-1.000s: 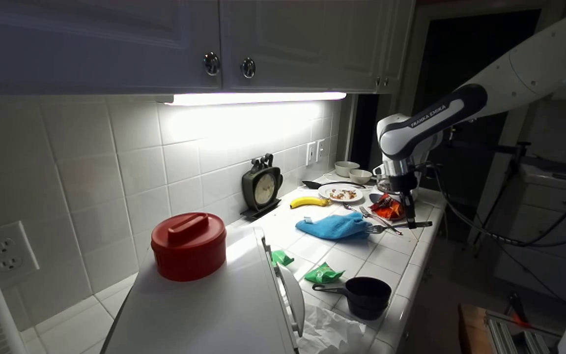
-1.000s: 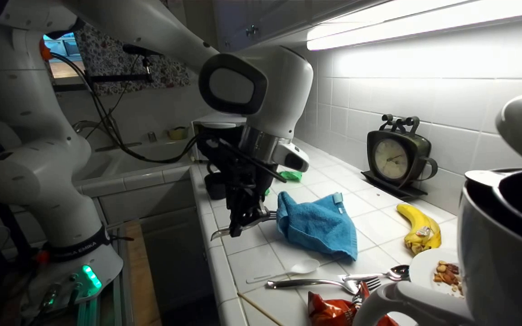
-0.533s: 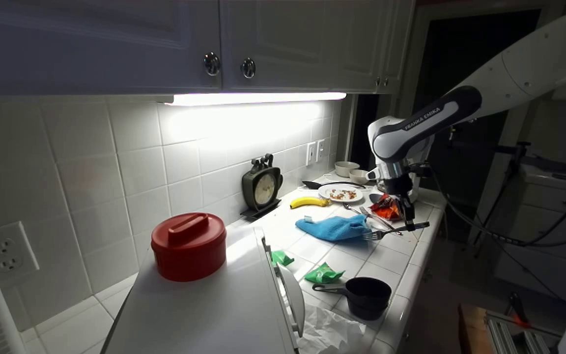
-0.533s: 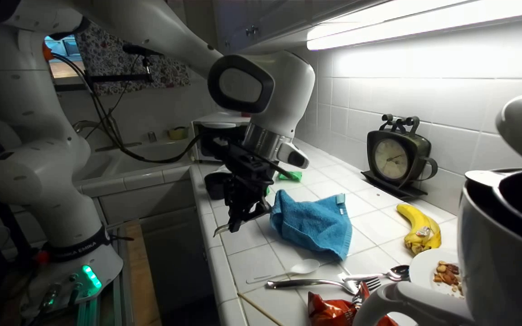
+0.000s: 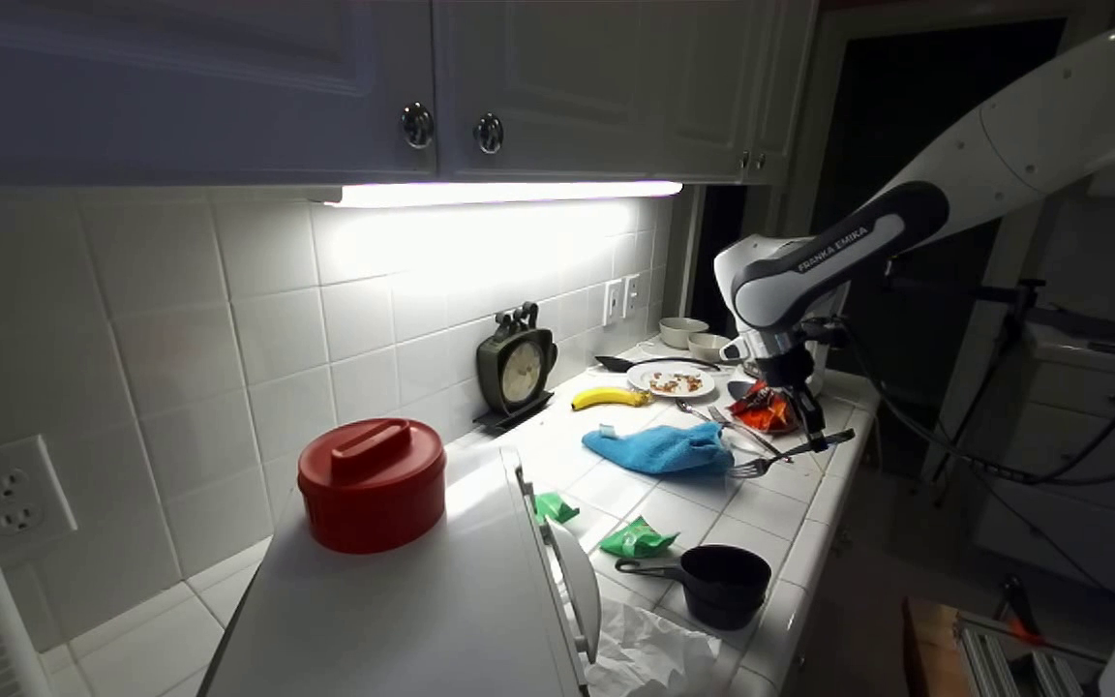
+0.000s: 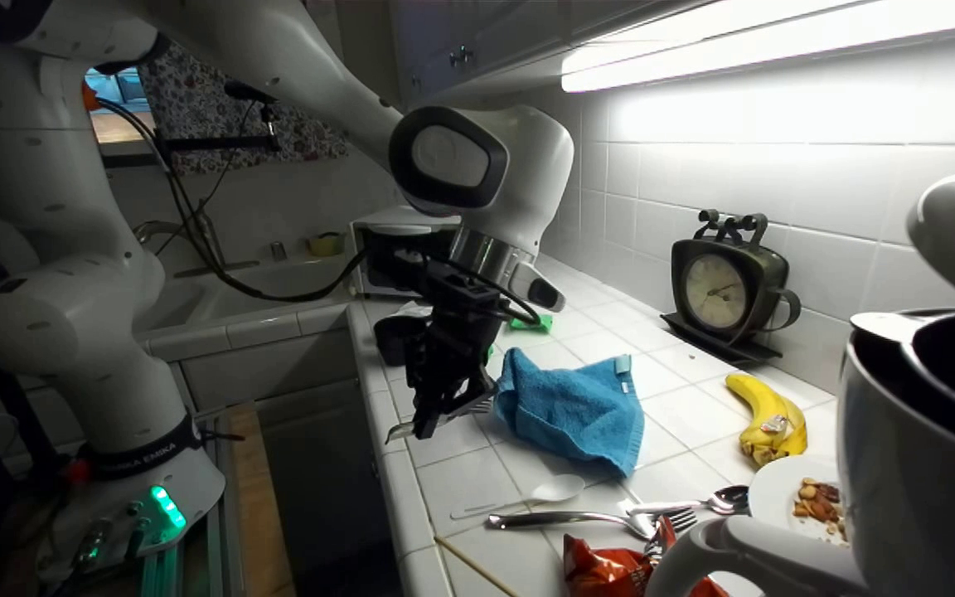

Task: Remove the fork from underneath the table

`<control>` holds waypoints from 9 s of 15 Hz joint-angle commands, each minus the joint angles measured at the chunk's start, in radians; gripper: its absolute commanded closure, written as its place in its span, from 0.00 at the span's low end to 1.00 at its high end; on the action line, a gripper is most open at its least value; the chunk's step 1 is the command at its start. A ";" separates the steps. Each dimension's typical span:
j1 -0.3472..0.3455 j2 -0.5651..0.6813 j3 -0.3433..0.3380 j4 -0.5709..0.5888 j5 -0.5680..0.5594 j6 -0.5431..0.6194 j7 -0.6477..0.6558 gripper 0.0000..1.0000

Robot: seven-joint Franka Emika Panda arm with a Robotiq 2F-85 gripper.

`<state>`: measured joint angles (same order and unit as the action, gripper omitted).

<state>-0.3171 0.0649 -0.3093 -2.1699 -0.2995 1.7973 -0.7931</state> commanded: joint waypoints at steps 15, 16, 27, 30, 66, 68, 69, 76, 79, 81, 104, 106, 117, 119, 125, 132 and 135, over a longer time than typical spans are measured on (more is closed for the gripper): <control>-0.056 0.022 -0.065 -0.052 -0.103 0.209 0.601 0.95; -0.061 0.031 -0.069 -0.054 -0.100 0.255 0.603 0.95; -0.091 0.142 -0.080 -0.037 -0.035 0.541 0.650 0.68; -0.089 0.137 -0.077 -0.035 0.009 0.577 0.673 0.49; -0.033 -0.001 0.016 -0.028 0.359 0.787 0.574 0.97; -0.028 -0.033 0.014 -0.021 0.335 0.779 0.570 0.97; -0.025 -0.050 0.011 -0.021 0.314 0.780 0.575 0.97; -0.017 -0.130 0.010 0.024 0.221 0.741 0.568 0.96; -0.011 -0.151 0.013 0.058 0.206 0.713 0.566 0.96; -0.005 -0.160 0.015 0.082 0.203 0.696 0.566 0.95; 0.124 -0.203 0.080 0.303 0.229 0.472 0.468 0.96; 0.142 -0.197 0.095 0.320 0.225 0.450 0.457 0.95; 0.203 -0.193 0.136 0.311 0.265 0.368 0.485 0.96; 0.203 -0.195 0.142 0.305 0.262 0.328 0.507 0.96; 0.215 -0.215 0.165 0.271 0.267 0.285 0.558 0.96; 0.242 -0.227 0.195 0.208 0.294 0.222 0.577 0.69; 0.238 -0.240 0.203 0.170 0.275 0.205 0.627 0.51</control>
<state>-0.0753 -0.1582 -0.1095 -1.9664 -0.0286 2.0228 -0.2044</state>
